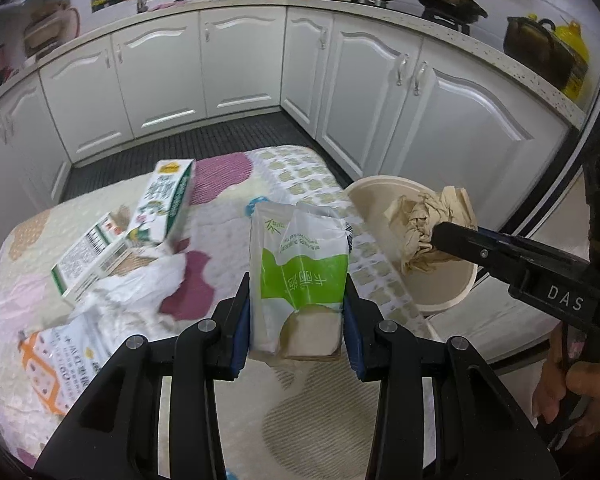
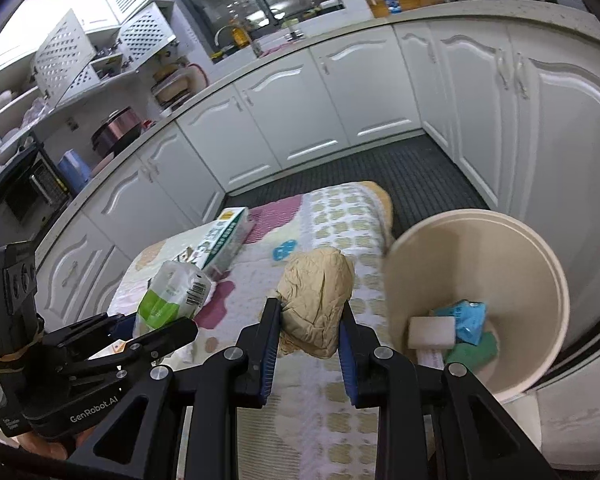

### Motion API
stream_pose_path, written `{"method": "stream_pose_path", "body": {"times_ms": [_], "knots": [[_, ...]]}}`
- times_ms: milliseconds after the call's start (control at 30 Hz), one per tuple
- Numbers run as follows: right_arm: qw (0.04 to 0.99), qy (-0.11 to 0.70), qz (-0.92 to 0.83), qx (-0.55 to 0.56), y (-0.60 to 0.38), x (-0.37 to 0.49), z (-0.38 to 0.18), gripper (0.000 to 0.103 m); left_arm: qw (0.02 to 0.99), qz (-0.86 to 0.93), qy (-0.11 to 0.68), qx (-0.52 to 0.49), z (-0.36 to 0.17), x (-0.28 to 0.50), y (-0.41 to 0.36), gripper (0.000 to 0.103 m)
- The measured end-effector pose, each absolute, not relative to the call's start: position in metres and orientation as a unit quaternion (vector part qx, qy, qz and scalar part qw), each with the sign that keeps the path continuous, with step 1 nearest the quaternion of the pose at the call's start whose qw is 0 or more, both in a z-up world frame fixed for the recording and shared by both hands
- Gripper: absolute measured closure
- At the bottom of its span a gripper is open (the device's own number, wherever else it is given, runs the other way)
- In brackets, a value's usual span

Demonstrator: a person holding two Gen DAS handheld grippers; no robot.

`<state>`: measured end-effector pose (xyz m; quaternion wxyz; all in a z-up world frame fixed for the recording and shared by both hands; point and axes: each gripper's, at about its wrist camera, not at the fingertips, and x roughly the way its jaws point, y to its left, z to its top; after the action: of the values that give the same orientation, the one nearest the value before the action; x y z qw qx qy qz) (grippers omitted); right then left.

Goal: Collect trash
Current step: 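Carry the packet and paper ball over the beige bin and release both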

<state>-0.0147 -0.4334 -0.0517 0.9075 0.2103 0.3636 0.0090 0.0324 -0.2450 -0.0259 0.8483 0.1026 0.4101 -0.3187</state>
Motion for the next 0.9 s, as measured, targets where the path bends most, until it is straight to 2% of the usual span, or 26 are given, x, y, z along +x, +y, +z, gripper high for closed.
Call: {"method": "stream_pose_path", "body": {"times_ms": [433,900], "knots": [[0.899,0.365,-0.039,0.237,-0.48,-0.033,-0.062,0.077,0.842,-0.339,0.4,0.129,-0.035,0.026,-0.302,0.066],[0.883,0.379,-0.083,0.263,-0.522,-0.037,-0.087,0.077,0.821,-0.359,0.426,0.129,-0.063,0.038,-0.359,0.066]]}}
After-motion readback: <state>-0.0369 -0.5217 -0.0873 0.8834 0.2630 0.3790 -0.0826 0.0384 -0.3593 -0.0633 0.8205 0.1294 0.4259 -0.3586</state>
